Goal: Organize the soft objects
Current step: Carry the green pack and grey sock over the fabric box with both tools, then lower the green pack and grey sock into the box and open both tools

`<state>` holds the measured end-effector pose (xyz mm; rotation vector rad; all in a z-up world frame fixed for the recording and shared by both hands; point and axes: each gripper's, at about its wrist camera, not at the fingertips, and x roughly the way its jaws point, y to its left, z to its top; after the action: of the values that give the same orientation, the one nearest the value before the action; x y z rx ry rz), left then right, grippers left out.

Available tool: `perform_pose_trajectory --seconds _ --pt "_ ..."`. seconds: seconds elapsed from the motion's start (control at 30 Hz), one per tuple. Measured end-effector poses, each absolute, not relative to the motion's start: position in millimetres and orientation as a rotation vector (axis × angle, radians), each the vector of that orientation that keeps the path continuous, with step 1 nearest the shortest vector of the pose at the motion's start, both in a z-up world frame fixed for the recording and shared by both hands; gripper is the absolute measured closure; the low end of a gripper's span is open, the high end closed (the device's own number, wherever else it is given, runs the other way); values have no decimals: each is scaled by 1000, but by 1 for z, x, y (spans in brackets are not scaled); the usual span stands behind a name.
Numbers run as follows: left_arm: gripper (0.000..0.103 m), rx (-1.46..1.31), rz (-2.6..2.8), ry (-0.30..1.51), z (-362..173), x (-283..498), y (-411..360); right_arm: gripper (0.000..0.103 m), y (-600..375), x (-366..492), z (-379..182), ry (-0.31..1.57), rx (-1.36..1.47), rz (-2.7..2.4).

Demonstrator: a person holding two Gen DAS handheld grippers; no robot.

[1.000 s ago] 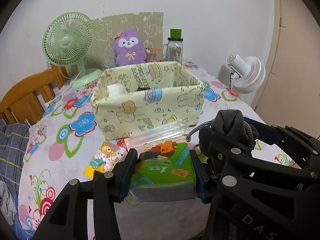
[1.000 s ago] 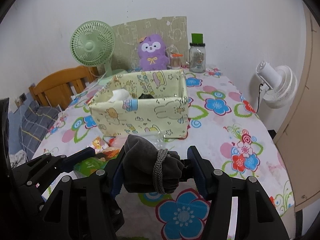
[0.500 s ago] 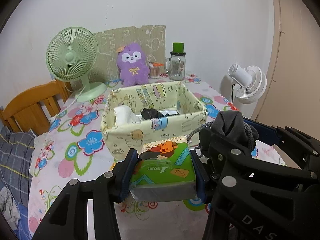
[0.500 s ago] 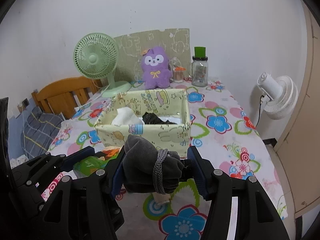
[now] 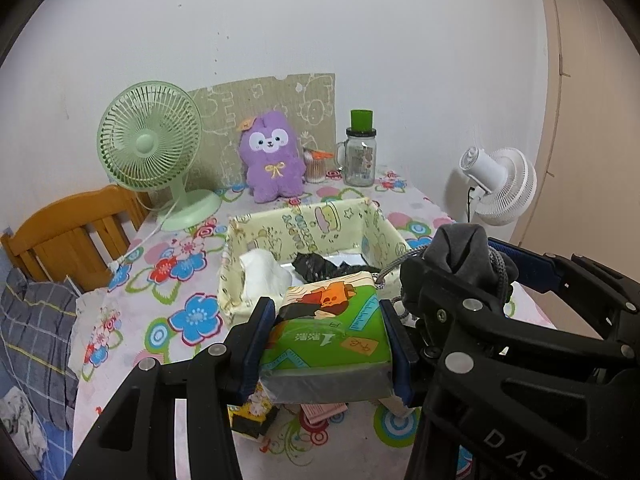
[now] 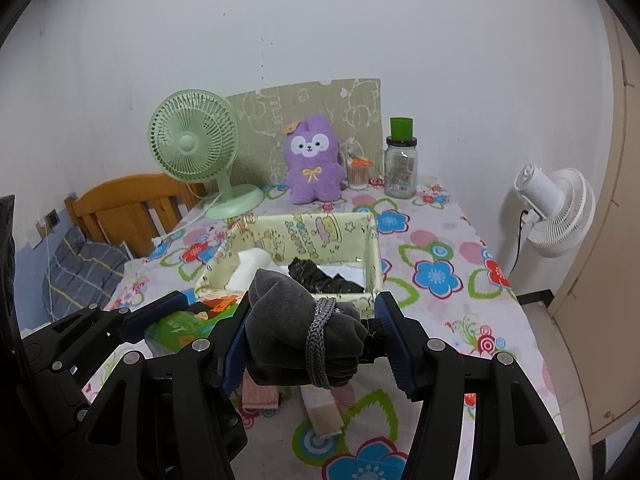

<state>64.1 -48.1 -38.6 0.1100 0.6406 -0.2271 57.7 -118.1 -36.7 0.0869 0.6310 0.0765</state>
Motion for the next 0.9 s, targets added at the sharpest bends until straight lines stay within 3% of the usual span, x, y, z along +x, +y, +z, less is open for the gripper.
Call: perform_pose_trajectory --seconds 0.9 --pt "50 118 -193 619 -27 113 -44 41 -115 107 -21 603 84 83"
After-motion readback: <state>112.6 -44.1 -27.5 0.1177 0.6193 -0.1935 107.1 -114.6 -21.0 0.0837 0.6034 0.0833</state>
